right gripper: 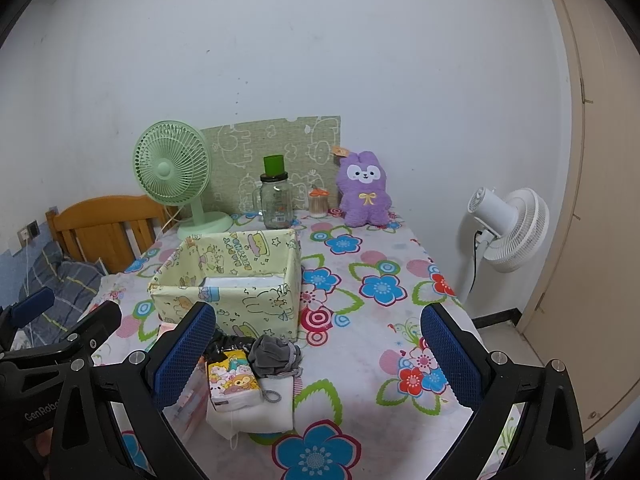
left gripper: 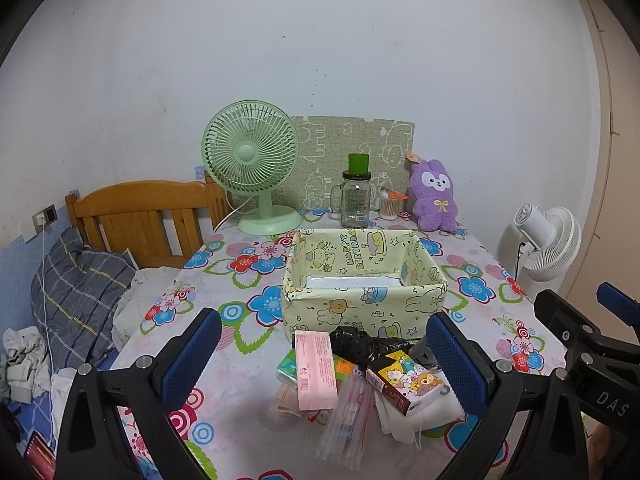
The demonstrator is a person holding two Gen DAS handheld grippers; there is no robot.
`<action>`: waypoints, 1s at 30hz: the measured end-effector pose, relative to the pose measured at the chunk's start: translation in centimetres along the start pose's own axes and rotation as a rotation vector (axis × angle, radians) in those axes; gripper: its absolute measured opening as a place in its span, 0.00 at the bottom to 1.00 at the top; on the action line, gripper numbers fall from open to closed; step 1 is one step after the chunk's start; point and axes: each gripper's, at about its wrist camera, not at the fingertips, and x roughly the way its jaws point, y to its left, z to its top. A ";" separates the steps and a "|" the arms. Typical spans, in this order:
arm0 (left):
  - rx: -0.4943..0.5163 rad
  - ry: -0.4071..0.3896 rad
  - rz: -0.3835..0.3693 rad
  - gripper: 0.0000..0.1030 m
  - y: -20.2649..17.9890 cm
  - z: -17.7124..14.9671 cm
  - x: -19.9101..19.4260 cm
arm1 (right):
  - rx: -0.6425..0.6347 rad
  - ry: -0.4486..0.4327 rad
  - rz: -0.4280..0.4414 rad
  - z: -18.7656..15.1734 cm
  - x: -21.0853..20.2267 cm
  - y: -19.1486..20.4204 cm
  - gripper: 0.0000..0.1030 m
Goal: Organize soft objects
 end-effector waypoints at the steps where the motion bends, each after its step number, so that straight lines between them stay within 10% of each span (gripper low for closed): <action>1: 0.000 0.001 0.000 1.00 -0.1 0.0 0.0 | 0.000 0.000 0.000 0.0 0.0 0.0 1.00; 30: -0.006 0.005 0.003 1.00 0.2 -0.1 -0.7 | 0.000 0.007 -0.003 -0.1 -0.2 0.2 1.00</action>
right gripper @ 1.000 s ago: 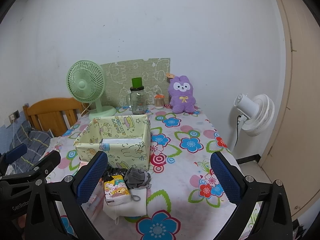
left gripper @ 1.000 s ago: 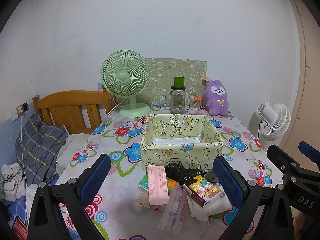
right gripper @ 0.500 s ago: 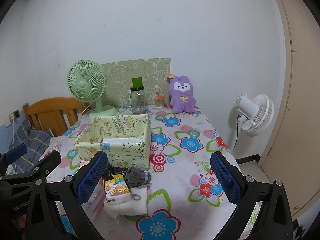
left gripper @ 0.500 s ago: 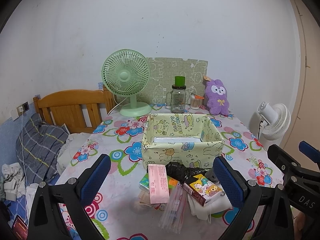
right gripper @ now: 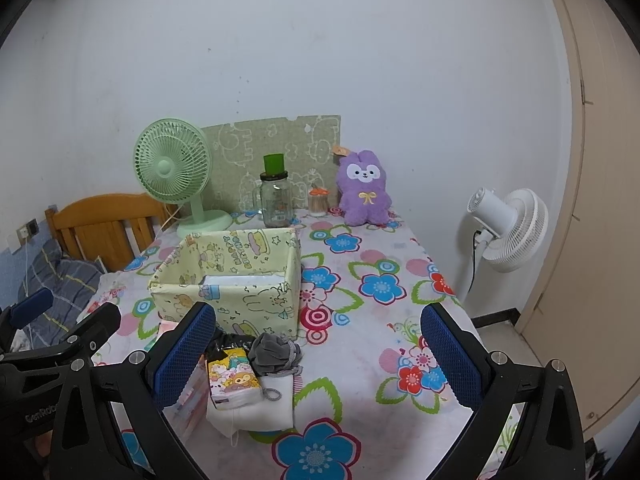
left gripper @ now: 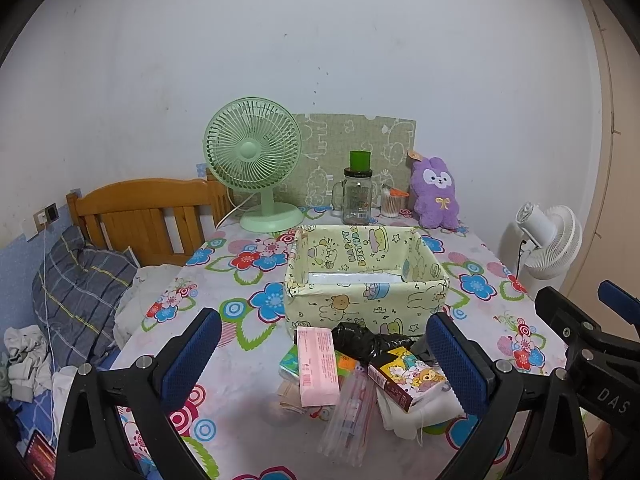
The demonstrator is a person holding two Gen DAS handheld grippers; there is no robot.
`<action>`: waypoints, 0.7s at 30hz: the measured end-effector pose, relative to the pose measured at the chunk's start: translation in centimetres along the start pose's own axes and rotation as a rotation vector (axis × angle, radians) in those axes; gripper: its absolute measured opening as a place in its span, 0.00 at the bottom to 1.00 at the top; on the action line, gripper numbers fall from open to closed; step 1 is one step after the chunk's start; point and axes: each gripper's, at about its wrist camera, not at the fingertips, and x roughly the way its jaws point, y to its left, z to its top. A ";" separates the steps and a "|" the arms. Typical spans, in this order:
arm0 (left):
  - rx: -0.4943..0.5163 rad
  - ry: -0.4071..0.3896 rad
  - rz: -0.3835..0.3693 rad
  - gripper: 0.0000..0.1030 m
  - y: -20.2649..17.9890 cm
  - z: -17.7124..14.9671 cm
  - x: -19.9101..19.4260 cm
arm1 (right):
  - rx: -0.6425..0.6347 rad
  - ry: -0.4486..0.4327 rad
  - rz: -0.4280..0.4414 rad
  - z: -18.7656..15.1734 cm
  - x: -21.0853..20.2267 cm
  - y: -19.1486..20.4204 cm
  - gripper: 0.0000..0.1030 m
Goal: Organize soft objects
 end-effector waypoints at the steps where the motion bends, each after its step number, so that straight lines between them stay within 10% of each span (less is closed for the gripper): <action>1: 0.000 -0.001 0.000 1.00 0.0 0.0 0.0 | 0.002 0.001 0.000 0.0 0.0 0.0 1.00; 21: 0.003 0.032 -0.014 0.99 0.0 0.2 1.8 | 0.012 -0.003 0.005 1.4 1.0 0.1 1.00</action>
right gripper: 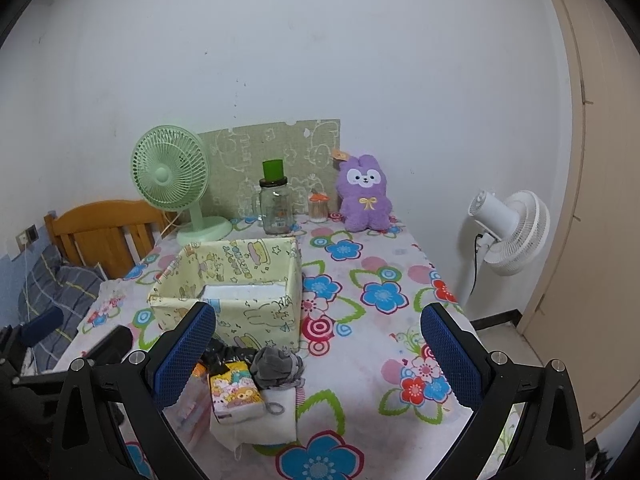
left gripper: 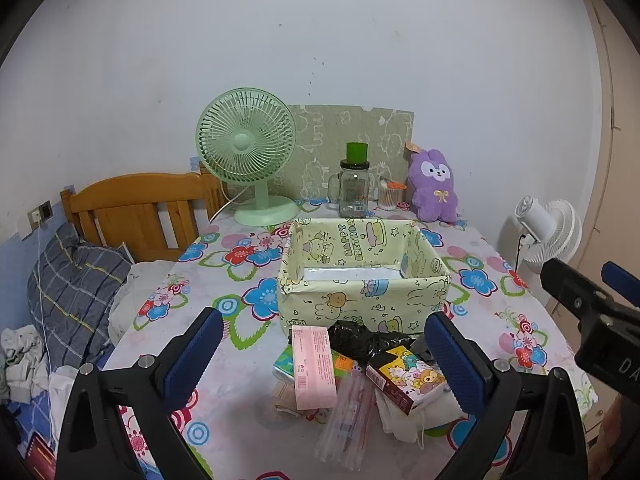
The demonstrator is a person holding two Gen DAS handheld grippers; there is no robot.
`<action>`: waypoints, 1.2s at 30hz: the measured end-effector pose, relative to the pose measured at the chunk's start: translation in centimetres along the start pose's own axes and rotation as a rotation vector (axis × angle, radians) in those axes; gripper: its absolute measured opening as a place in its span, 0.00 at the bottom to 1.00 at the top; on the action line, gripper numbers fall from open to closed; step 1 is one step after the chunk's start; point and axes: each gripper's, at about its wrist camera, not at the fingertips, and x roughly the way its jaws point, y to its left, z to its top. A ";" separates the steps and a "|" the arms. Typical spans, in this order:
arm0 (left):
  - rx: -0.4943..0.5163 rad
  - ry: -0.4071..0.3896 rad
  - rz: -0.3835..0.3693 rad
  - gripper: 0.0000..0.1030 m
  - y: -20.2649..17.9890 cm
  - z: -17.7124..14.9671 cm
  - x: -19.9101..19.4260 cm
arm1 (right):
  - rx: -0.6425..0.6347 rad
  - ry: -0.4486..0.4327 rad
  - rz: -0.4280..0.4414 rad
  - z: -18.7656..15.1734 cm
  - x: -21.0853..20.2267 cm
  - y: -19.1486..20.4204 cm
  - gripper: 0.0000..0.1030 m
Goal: Organize soft objects
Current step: 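Move the left tool to the pink packet while the right tool approaches the cartoon card pack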
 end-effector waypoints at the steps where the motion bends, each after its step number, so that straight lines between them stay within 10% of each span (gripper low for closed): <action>1: -0.003 0.003 -0.001 0.99 0.1 0.0 0.2 | -0.001 0.002 -0.001 0.1 0.2 0.1 1.00; 36: 0.010 0.181 0.002 0.88 0.3 -3.7 6.2 | -0.044 0.187 0.060 -4.1 7.1 2.9 0.94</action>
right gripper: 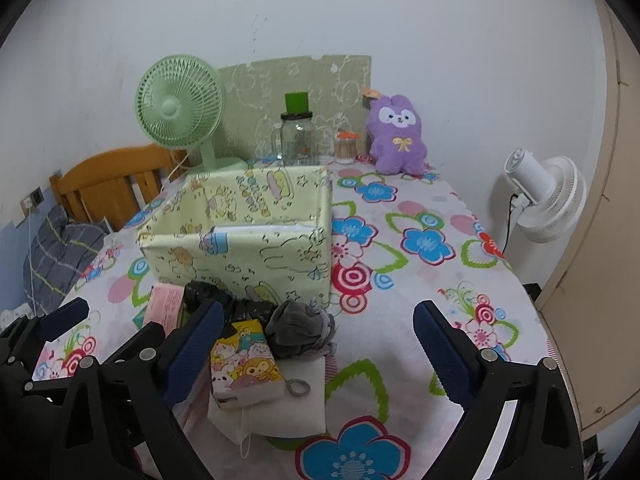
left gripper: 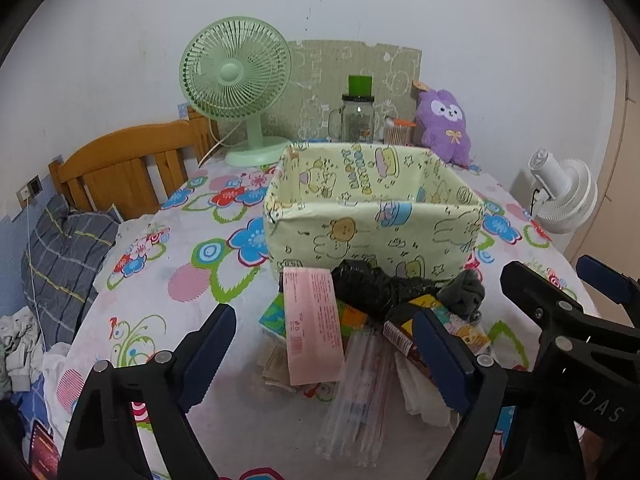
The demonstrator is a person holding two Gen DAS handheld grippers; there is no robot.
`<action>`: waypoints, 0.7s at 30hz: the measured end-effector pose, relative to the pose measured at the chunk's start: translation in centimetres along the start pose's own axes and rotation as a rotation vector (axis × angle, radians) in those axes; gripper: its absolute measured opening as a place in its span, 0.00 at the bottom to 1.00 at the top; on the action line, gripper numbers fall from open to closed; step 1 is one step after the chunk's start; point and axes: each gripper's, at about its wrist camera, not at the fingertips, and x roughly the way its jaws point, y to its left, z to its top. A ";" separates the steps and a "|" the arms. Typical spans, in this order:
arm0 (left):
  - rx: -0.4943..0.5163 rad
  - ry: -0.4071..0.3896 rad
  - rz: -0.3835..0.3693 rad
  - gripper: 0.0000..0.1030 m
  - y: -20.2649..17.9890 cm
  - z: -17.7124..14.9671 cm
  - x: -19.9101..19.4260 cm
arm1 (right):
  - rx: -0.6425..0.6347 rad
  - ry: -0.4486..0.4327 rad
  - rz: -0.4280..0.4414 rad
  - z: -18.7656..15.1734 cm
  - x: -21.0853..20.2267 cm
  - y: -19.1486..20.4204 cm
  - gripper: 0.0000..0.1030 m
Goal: Organize soft objects
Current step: 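Move the left tool to the pink packet while the right tool approaches the cartoon card pack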
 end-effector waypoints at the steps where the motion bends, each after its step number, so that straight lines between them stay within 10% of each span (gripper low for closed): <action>1: 0.000 0.005 0.001 0.88 0.0 -0.1 0.2 | -0.003 0.007 0.005 -0.1 0.2 0.2 0.94; 21: 0.019 0.111 0.035 0.84 0.8 -1.8 3.5 | -0.033 0.134 0.064 -1.7 4.1 3.2 0.92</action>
